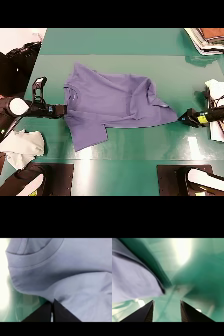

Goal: Fold the shirts.

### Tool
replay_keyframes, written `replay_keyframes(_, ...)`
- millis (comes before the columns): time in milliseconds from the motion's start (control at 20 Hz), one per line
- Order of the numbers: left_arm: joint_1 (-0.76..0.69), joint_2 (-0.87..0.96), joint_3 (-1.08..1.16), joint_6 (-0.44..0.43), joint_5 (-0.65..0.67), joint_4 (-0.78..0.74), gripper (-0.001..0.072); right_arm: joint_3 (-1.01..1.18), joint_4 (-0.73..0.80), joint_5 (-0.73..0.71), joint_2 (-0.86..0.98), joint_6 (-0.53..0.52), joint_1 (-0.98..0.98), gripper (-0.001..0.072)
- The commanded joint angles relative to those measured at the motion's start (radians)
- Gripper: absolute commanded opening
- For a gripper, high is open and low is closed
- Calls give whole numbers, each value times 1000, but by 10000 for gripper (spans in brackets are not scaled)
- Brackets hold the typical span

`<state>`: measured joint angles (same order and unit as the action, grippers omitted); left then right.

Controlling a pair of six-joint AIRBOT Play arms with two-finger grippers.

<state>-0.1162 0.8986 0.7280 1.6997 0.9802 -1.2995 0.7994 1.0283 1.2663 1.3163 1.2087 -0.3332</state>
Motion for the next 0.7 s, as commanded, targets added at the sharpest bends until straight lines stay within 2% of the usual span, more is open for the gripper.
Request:
replay_keyframes(0, 0, 9, 2, 2, 5, 23, 22, -11, -42, -61, 41, -16, 32, 384)
replay_keyframes(150, 0, 9, 2, 2, 1, 26, 22, -11, -43, -88, 41, -16, 64, 350)
replay_keyframes(200, 0, 9, 2, 2, -1, 26, 22, -11, -43, -89, 41, -16, 73, 280)
replay_keyframes(300, 0, 9, 2, 2, 0, 31, 22, -11, -42, -95, 41, -17, 94, 76)
replay_keyframes(350, 0, 9, 2, 2, 3, 53, 22, -11, -43, -97, 40, -17, 103, 16)
replay_keyframes(500, 0, -2, 38, -19, 31, 140, 22, 29, -79, -79, -18, -17, 134, 16)
replay_keyframes(650, 1, -2, 260, -68, 128, 129, 21, 194, -194, -74, -155, -16, 138, 15)
